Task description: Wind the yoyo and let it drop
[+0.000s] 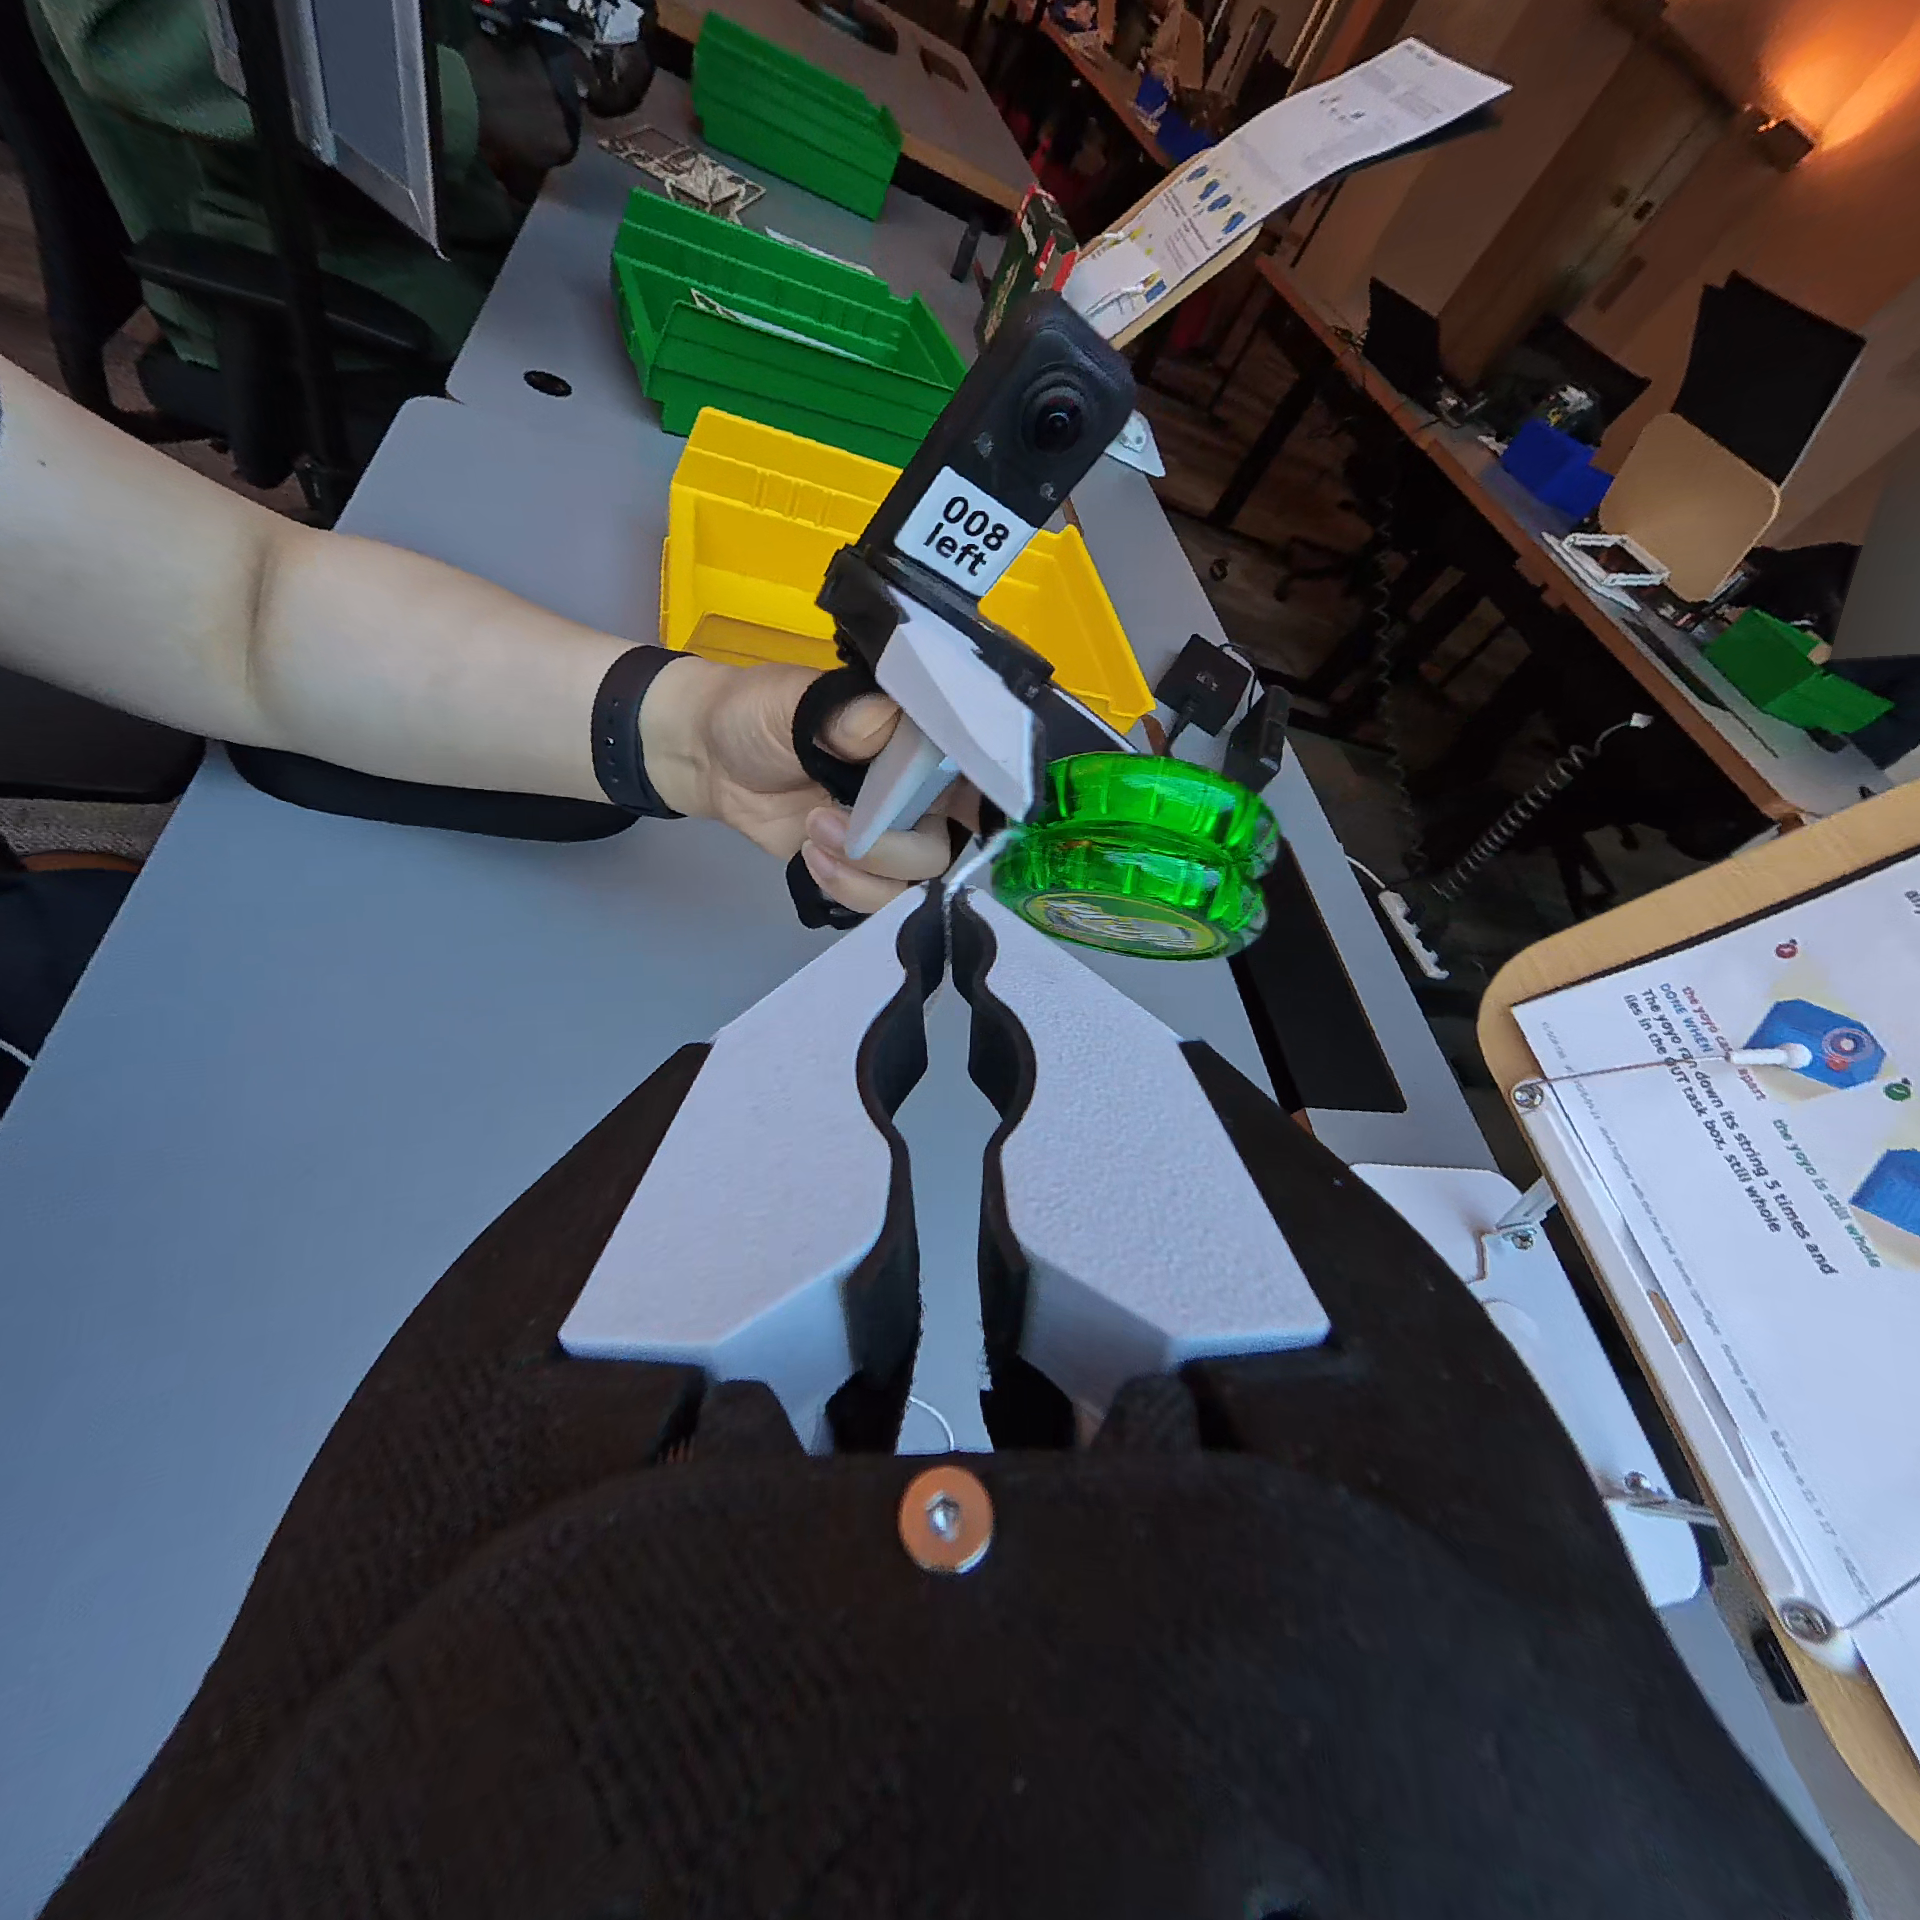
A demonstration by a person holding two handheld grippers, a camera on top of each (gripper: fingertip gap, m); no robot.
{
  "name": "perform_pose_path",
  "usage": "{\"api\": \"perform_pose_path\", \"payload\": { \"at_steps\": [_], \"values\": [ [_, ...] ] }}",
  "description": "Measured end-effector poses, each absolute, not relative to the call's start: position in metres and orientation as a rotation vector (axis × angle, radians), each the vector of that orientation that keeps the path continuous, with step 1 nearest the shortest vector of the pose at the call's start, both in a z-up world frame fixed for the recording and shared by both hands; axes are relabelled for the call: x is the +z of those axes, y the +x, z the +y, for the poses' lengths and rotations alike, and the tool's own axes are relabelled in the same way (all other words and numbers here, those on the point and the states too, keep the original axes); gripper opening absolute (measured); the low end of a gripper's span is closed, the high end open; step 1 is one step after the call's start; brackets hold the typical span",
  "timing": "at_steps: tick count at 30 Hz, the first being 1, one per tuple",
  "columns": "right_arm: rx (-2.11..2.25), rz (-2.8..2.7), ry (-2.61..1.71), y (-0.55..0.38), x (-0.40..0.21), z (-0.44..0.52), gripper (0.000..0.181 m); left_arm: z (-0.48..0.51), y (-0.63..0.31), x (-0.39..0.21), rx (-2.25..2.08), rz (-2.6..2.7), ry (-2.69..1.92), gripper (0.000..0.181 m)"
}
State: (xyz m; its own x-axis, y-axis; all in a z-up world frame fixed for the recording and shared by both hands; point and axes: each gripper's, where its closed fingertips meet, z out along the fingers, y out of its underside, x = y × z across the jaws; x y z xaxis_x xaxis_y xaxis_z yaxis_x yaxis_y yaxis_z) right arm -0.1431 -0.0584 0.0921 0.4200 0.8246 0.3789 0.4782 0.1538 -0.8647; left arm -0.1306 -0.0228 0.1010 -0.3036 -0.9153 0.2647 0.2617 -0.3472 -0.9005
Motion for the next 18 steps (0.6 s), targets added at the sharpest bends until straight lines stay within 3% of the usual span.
{"api": "perform_pose_path", "payload": {
  "at_steps": [18],
  "values": [
    [0.441,-1.057,-1.549,-0.102,0.103,-0.046,0.0,-0.051,-0.122,0.089,-1.788,1.155,-1.021,0.058]
  ]
}}
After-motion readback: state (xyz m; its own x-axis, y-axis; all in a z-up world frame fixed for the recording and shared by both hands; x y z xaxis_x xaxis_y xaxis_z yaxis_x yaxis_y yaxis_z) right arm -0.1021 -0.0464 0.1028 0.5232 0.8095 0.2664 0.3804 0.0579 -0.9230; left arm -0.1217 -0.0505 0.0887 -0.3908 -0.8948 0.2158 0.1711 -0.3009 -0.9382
